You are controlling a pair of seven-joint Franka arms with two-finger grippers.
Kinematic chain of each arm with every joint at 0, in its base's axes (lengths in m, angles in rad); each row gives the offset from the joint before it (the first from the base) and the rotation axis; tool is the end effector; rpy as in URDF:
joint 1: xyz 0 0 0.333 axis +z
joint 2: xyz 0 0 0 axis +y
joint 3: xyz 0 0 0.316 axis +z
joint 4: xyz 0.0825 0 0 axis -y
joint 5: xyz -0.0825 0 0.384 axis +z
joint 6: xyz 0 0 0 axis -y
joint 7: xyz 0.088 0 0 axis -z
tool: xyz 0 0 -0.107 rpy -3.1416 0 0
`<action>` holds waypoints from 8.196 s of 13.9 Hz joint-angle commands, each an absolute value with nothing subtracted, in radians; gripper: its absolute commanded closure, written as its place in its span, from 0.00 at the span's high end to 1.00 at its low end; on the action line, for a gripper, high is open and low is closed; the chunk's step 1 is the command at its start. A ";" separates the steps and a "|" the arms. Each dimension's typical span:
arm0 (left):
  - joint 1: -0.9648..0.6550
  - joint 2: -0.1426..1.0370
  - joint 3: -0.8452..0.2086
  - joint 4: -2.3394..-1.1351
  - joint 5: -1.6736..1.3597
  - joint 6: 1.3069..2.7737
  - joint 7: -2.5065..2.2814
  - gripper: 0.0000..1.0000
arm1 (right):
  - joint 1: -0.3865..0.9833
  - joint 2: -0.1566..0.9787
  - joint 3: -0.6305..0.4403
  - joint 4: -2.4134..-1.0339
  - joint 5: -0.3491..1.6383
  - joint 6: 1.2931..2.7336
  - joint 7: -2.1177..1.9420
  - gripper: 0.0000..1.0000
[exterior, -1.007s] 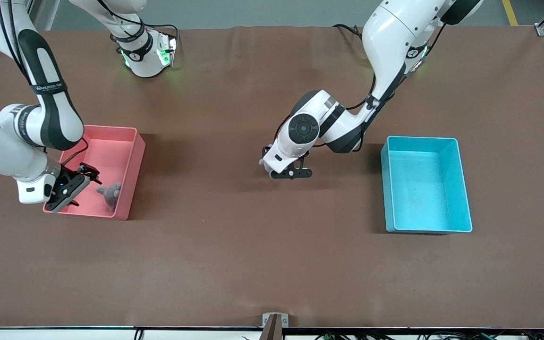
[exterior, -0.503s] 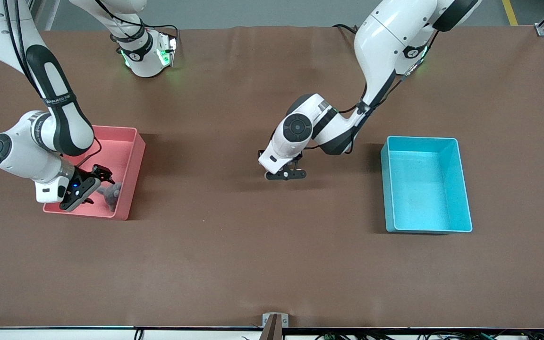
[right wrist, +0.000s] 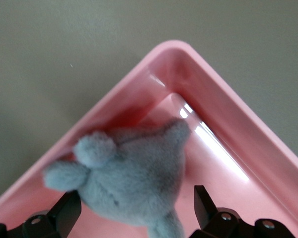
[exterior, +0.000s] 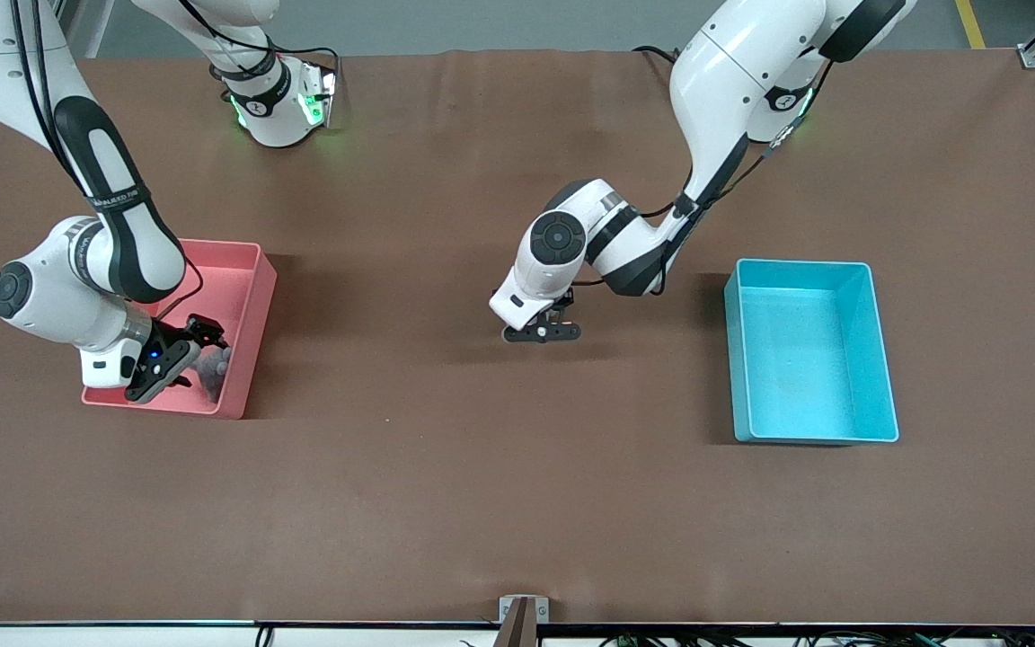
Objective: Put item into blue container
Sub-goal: 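Grasp the plush with the left gripper while the right gripper reaches the box, then drop the plush into the blue box while the right gripper grasps another, then carry the second grey plush to the table middle and release it, then grasp the plush with the left gripper while the right gripper withdraws, then carry the plush into the blue box with the left gripper and release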
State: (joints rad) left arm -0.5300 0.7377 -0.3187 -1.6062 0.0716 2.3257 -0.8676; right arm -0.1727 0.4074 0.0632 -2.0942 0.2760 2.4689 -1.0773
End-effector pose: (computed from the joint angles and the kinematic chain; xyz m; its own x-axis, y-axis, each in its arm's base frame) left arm 0.4826 -0.5014 0.2139 0.9929 0.0434 -0.1106 0.0562 -0.9917 0.1152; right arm 0.5774 -0.0643 0.2223 0.7353 0.6634 0.1386 0.6776 -0.7225 -0.1370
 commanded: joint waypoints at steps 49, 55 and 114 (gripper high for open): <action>0.206 0.387 -0.607 -1.540 0.060 1.709 -0.383 1.00 | 0.747 0.418 0.078 -1.664 0.075 2.039 0.743 0.01; 0.115 0.414 -0.607 -1.650 0.067 1.839 -0.526 1.00 | 0.833 0.629 0.075 -1.652 0.063 2.318 0.802 0.01; 0.213 0.451 -0.604 -1.672 0.210 1.798 -0.646 0.00 | -0.091 0.046 0.069 -1.410 0.020 1.621 -0.087 1.00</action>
